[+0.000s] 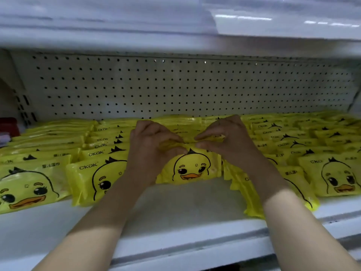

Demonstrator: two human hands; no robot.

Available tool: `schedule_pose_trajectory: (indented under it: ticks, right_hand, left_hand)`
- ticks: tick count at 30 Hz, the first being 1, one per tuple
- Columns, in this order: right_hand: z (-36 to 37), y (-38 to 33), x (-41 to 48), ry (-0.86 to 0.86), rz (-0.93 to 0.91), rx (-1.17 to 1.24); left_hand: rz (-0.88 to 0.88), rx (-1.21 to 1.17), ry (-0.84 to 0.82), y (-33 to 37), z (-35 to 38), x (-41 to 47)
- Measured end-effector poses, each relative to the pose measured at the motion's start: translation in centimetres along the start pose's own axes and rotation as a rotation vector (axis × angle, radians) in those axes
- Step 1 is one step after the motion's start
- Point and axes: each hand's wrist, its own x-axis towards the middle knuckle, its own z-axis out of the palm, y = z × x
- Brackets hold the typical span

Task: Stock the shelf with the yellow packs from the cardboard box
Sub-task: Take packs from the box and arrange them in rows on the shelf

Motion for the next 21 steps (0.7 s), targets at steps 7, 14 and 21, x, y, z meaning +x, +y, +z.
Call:
schedule_pose_trajectory:
  ticks: [7, 14, 21]
  right_hand:
    - [1.0, 0.1, -0.6, 0.056, -0.040, -0.074]
    - [1.0, 0.2, -1.1, 0.039, -0.073, -0.115]
    - [1.4, 0.1, -1.3, 0.050, -0.040, -0.061]
  left_hand:
    - [0.000, 0.006, -0.052, -0.2, -0.5, -0.3]
    - [0.017, 0.035, -0.083, 0.3, 0.0, -0.4]
    - [-0.021, 0.028, -0.096, 0.4, 0.5, -0.6]
